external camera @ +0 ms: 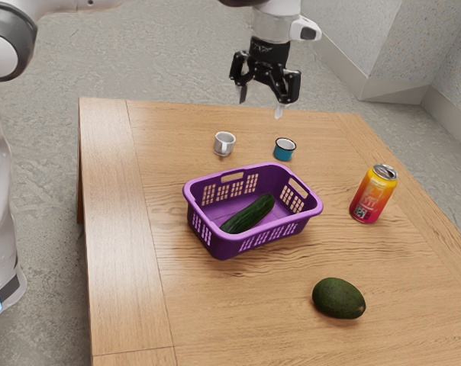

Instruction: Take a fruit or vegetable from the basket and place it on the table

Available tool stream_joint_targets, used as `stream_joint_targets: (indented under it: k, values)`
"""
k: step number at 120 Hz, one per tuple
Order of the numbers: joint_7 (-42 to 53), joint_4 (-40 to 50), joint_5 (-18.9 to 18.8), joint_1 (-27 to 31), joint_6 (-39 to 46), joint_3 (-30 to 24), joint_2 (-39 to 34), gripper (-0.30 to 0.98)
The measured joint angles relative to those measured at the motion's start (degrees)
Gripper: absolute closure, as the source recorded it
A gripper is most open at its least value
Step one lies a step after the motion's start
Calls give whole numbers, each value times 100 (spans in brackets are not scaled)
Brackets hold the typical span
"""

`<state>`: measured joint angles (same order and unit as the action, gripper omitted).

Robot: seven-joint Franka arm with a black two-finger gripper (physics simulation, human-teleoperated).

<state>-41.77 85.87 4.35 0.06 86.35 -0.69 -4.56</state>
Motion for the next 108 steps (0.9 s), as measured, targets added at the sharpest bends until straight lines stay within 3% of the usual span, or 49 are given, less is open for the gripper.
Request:
stream_joint_targets:
  k: [25,43,73,93,108]
  values:
    - [-2688,-4,58,23,-116,44,-63,0]
    - [-3924,-12,104,73,-215,106,163,0]
    - [-4390,117,297,-141,-12,-22,316,0]
    - [-4368,765,573,-489,538,-29,322,0]
    - [-4082,1244,561,-641,871,-21,150,0]
